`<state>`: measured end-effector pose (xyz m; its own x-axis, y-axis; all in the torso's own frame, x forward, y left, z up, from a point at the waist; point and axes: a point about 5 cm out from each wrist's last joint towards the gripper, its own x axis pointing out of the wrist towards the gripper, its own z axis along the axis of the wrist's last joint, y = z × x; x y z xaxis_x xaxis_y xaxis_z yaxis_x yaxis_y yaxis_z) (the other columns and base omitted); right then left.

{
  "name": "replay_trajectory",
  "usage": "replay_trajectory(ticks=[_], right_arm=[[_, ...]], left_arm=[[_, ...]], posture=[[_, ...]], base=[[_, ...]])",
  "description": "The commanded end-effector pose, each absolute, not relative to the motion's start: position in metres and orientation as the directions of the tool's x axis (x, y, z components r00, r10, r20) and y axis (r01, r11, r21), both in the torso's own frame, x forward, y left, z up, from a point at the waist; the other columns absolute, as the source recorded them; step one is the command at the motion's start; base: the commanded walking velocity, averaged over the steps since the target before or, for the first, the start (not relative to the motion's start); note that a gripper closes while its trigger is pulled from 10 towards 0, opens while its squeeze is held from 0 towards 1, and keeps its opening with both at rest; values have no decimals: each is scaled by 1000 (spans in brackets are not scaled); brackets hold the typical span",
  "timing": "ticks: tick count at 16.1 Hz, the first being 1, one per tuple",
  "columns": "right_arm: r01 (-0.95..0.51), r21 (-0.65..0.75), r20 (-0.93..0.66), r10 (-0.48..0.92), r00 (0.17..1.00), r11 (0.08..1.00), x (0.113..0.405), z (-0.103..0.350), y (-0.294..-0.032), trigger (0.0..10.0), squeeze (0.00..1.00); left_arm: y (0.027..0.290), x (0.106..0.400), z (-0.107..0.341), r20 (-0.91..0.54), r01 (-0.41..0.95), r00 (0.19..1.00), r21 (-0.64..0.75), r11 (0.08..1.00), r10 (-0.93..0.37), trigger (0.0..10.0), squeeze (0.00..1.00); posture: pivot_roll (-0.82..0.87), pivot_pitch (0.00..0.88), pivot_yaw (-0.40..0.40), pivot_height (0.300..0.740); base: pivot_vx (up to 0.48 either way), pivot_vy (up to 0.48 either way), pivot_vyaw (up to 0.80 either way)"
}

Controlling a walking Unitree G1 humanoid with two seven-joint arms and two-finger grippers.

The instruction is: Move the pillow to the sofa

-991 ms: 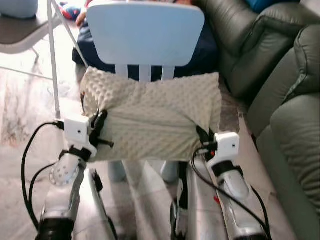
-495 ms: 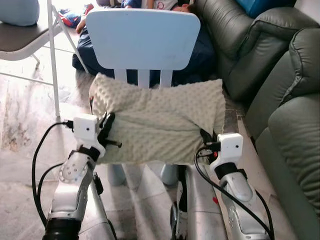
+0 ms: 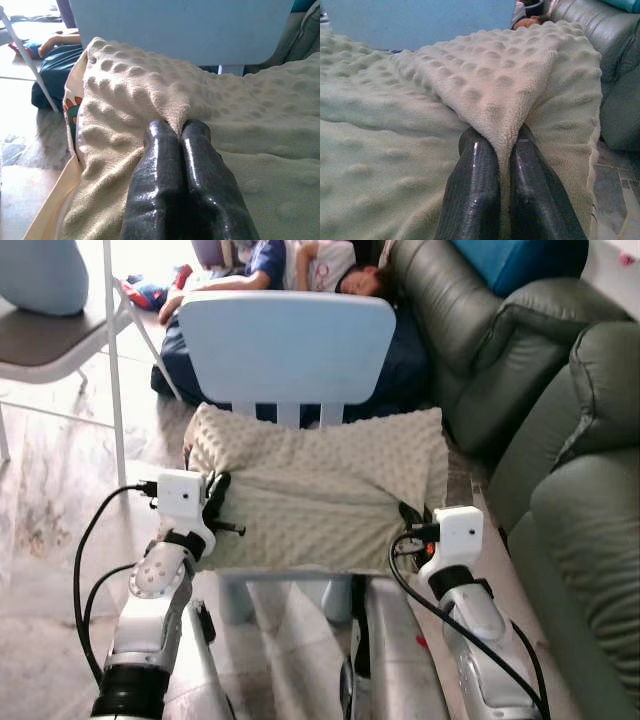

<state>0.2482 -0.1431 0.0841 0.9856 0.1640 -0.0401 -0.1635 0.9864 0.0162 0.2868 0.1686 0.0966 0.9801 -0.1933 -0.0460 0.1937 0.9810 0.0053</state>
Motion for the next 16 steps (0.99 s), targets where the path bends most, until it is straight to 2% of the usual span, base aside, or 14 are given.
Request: replay_trajectory(ticks=[1,8,16], right_arm=[[-136,29,-9,136,991,990,250,94,-148,10000,0],[-33,26,37,32,999,999,257,104,-157,10000,0],[-20,6,65,19,998,1000,263,113,-161,10000,0]], left_arm=[[171,287,96,-50,184,982,25,983,-183,10000,0],[167,290,95,-51,188,981,17,982,-187,10000,0],[161,292,89,-81,198,977,12,980,-196,10000,0]], posture=[[-73,42,-67,565],[-90,42,-61,615],[-100,46,-64,710]], base=[[0,0,0],[0,0,0],[0,0,0]])
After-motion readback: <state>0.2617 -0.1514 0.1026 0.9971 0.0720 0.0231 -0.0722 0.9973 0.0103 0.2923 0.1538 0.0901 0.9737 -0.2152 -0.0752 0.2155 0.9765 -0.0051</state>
